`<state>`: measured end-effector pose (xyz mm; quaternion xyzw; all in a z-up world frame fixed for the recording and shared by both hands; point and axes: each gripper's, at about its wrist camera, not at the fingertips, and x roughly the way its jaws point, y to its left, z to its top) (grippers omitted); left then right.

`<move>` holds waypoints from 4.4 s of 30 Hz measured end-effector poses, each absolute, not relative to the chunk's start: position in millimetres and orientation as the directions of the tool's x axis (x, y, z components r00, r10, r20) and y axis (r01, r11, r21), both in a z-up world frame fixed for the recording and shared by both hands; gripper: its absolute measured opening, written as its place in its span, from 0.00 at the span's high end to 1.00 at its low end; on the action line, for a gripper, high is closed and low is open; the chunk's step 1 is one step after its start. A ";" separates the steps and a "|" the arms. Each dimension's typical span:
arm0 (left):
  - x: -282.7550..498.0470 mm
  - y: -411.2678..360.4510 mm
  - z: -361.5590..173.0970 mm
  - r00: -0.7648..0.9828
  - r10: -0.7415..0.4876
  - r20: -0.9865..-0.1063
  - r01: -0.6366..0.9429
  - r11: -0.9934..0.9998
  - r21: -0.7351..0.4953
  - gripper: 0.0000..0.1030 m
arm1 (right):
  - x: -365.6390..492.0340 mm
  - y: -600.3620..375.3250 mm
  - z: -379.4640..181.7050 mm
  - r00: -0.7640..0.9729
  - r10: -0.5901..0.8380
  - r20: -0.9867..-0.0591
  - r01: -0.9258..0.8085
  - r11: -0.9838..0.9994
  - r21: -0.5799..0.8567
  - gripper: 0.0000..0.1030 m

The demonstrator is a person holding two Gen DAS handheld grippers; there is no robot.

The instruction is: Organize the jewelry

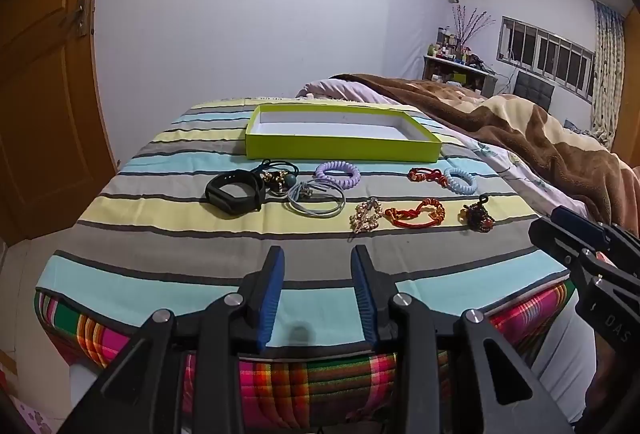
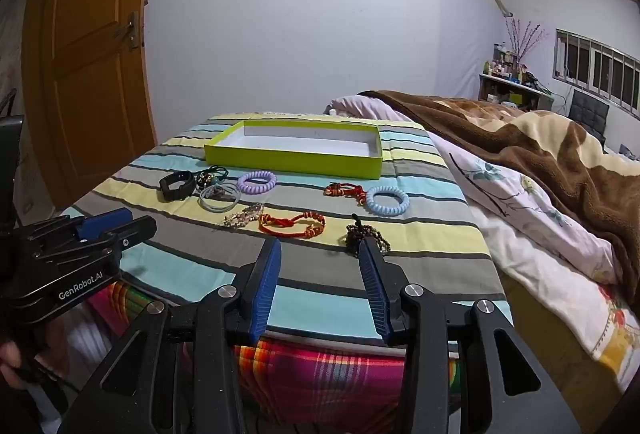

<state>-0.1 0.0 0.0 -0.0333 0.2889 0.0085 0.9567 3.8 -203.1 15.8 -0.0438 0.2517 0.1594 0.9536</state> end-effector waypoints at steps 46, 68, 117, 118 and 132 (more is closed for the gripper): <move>-1.3 5.5 2.1 0.825 0.017 -0.565 -0.060 0.996 -0.059 0.65 | 7.4 -206.0 15.0 0.820 0.281 -0.499 -0.318 0.948 0.012 0.60; -1.7 4.1 5.0 0.827 0.018 -0.562 -0.059 0.997 -0.056 0.65 | 7.1 -206.5 15.3 0.822 0.278 -0.497 -0.315 0.949 0.012 0.60; 11.9 3.4 -4.2 0.818 0.017 -0.575 -0.056 0.997 -0.050 0.65 | 21.2 -209.7 11.3 0.815 0.262 -0.516 -0.297 0.955 0.016 0.60; 13.7 3.5 -4.9 0.816 0.018 -0.577 -0.057 0.997 -0.049 0.65 | 22.9 -210.4 11.2 0.815 0.261 -0.517 -0.296 0.955 0.016 0.60; 55.8 -2.9 -17.8 0.760 -0.064 -0.647 0.021 0.997 -0.075 0.65 | 65.2 -218.0 -4.9 0.780 0.244 -0.576 -0.280 0.960 0.027 0.60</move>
